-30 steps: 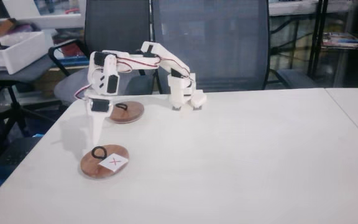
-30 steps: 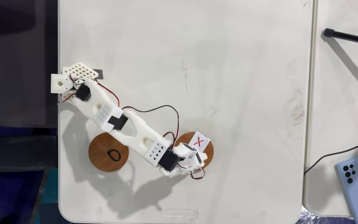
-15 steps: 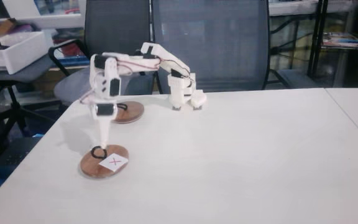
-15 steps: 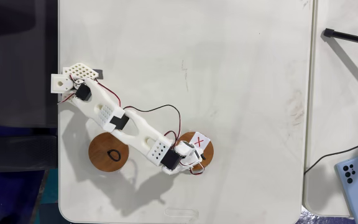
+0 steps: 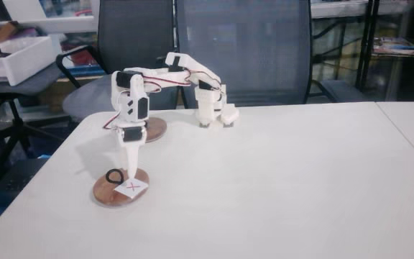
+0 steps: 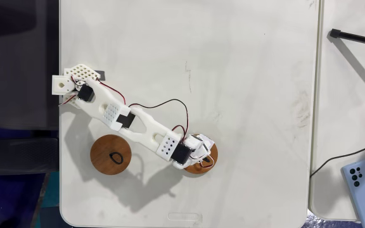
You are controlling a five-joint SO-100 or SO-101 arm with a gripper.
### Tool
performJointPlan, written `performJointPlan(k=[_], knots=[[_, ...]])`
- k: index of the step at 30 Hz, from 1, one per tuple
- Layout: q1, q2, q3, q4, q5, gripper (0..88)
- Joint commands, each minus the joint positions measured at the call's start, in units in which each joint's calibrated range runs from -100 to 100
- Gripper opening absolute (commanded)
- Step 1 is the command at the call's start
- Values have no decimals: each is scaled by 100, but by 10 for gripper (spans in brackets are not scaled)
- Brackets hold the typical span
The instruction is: Pick the lid with the red cross and place it on the side.
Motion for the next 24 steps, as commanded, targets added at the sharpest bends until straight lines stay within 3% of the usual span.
performJointPlan(k=[1,24], knots=[[-31,-43,-164,41,21,184],[-1,-145,-173,-27,30,184]])
